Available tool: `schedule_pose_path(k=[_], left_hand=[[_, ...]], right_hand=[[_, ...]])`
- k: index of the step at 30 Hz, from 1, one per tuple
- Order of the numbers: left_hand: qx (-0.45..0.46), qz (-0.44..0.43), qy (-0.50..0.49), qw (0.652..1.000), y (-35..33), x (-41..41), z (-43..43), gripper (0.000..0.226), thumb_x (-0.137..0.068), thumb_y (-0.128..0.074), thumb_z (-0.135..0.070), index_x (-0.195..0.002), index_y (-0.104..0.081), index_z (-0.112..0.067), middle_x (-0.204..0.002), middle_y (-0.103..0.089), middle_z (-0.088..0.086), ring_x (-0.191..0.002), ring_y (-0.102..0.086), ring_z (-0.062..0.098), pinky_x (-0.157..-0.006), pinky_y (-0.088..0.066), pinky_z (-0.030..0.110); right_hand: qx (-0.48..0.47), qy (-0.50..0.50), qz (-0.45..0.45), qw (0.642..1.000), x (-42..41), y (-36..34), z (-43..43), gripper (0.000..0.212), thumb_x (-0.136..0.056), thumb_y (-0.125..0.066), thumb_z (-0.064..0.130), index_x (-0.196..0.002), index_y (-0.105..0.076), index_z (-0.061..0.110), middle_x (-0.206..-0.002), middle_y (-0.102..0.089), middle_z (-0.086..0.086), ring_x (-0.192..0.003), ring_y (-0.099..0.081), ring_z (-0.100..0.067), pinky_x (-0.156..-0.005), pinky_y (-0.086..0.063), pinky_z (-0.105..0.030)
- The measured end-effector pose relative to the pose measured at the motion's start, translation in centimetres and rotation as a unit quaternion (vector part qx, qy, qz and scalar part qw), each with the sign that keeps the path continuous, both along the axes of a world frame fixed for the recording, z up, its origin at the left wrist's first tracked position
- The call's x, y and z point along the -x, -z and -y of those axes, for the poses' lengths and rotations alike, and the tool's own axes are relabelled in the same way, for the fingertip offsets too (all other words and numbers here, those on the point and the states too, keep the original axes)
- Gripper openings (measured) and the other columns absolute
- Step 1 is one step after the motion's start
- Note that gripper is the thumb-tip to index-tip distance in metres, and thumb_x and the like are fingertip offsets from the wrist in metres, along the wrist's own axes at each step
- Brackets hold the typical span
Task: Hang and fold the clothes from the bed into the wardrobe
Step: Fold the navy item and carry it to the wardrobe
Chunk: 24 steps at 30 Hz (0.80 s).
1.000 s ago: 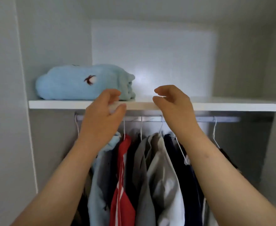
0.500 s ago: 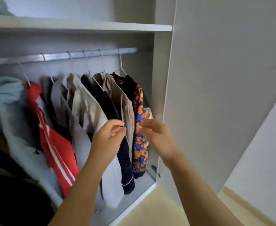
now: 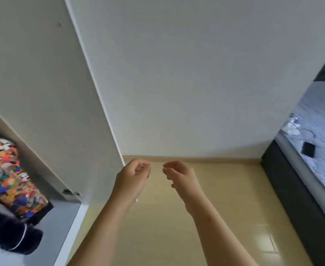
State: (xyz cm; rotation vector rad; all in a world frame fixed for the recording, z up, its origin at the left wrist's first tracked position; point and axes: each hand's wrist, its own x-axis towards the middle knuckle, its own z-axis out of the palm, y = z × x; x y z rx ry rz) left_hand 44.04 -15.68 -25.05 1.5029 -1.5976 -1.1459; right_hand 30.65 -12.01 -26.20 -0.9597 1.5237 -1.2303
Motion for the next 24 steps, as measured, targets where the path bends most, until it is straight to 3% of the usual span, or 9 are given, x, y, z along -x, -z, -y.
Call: schedule_pose_path(k=[10, 17, 20, 24], left_hand=[[-0.065, 0.016, 0.238, 0.969, 3.9, 30.1, -8.0, 0.015, -0.085, -0.059, -0.018, -0.075, -0.061, -0.030, -0.073, -0.065, -0.004, -0.077, -0.061, 0.020, -0.070, -0.044, 0.029], [-0.079, 0.069, 0.411, 0.905, 6.4, 45.1, -14.8, 0.016, -0.086, -0.057, -0.017, -0.076, -0.060, -0.029, -0.071, -0.064, -0.006, -0.078, -0.063, 0.017, -0.058, -0.041, 0.023], [-0.088, 0.080, 0.475, 0.872, 7.1, 51.1, -17.5, 0.017, -0.087, -0.056, -0.015, -0.077, -0.059, -0.028, -0.071, -0.063, -0.005, -0.082, -0.063, 0.021, -0.064, -0.043, 0.025], [-0.080, 0.073, 0.550, 0.828, 7.4, 59.3, -20.6, 0.015, -0.089, -0.056, -0.018, -0.080, -0.058, -0.029, -0.079, -0.064, -0.004, -0.091, -0.064, 0.021, -0.072, -0.046, 0.028]], right_hand=[[-0.095, 0.265, 0.005, 0.960, 27.2, 3.6, -15.1, 0.012, -0.086, -0.057, 0.019, -0.078, -0.060, 0.028, -0.081, -0.062, 0.010, -0.076, -0.058, -0.008, -0.059, -0.041, -0.021], [-0.118, 0.425, 0.083, 0.894, 37.1, 6.1, -25.4, 0.009, -0.086, -0.056, 0.015, -0.083, -0.062, 0.021, -0.077, -0.058, 0.005, -0.069, -0.055, -0.008, -0.059, -0.041, -0.021], [-0.122, 0.483, 0.101, 0.861, 40.5, 6.9, -28.8, 0.010, -0.085, -0.056, 0.012, -0.084, -0.063, 0.019, -0.076, -0.057, 0.004, -0.065, -0.051, -0.010, -0.060, -0.038, -0.021], [-0.134, 0.544, 0.101, 0.822, 46.4, 7.4, -32.2, 0.007, -0.088, -0.056, 0.016, -0.085, -0.061, 0.020, -0.085, -0.060, 0.001, -0.075, -0.056, -0.012, -0.061, -0.042, -0.022]])
